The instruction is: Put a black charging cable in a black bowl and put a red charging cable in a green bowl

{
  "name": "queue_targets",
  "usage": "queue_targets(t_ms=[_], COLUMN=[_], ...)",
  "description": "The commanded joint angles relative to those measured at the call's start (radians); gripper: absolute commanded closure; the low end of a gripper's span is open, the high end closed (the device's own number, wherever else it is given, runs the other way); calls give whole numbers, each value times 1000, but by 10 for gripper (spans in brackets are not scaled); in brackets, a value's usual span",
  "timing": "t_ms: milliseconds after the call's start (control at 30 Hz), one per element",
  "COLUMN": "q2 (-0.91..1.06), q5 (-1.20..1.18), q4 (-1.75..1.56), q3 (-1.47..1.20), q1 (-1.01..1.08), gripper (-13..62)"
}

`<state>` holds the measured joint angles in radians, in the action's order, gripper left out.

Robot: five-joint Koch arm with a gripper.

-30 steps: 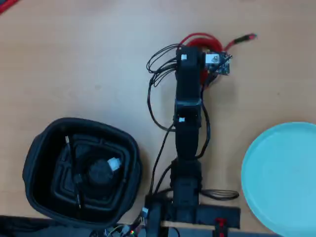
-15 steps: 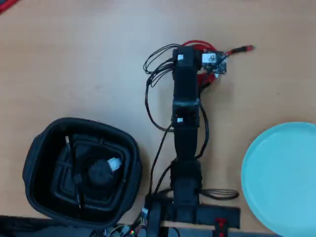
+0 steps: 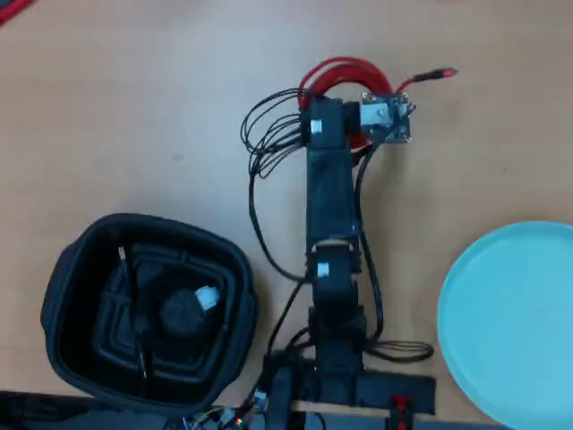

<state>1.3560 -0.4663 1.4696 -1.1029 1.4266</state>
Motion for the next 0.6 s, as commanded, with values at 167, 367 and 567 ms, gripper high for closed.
queue_targets(t_ms=[167,367,567], q2=[247,270,348], q5=[9,17,132], q4=[-26,-32,-34], q3=[46,41,14], q1=[69,156,236], gripper=[555,555,555])
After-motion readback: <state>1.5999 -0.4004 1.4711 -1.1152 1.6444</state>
